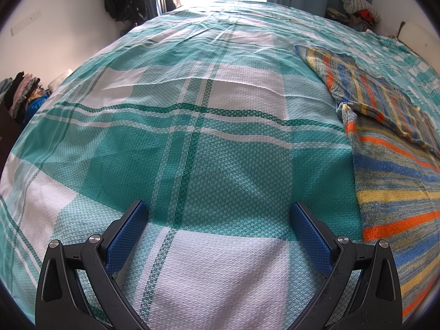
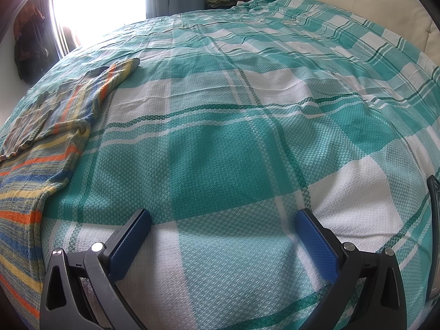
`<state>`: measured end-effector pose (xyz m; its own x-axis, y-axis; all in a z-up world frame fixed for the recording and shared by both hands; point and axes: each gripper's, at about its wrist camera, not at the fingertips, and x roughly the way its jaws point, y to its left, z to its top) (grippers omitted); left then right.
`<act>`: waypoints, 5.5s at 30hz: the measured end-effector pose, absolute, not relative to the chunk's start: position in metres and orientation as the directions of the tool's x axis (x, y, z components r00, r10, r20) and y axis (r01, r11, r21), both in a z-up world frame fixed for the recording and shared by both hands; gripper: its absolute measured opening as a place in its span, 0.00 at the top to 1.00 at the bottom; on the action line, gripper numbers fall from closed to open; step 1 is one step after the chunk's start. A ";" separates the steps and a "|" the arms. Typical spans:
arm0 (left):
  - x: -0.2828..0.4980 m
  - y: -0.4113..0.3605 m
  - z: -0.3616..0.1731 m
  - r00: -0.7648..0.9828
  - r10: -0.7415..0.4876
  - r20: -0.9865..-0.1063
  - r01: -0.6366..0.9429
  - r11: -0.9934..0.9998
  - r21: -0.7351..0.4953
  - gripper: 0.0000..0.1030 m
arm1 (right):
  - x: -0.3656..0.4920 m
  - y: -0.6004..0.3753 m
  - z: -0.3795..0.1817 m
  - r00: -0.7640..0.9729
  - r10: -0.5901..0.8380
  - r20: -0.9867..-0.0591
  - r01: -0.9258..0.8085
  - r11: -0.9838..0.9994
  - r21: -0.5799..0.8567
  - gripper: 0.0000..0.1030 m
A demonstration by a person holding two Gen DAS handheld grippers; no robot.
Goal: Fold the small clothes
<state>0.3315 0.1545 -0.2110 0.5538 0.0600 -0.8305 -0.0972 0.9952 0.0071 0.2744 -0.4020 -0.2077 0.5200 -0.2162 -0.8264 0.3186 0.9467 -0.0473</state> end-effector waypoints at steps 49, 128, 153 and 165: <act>0.331 0.154 -0.211 0.554 0.060 -0.831 -0.097 0.995 0.007 0.00 | 0.274 -0.402 -0.208 0.520 -0.216 -0.826 0.318 0.947 -0.047 0.00; 0.334 0.154 -0.213 0.551 0.047 -0.833 -0.097 0.995 -0.007 0.00 | 0.273 -0.401 -0.210 0.524 -0.218 -0.823 0.320 0.946 -0.047 0.00; 0.159 0.092 -0.168 0.265 -0.356 -0.896 0.248 0.923 -0.293 0.42 | 0.122 -0.302 -0.164 0.254 0.455 -0.853 0.007 0.881 0.472 0.31; 0.171 0.118 -0.145 0.311 -0.521 -0.795 0.154 0.853 -0.498 0.95 | 0.124 -0.297 -0.132 0.337 0.455 -0.824 -0.013 0.878 0.479 0.93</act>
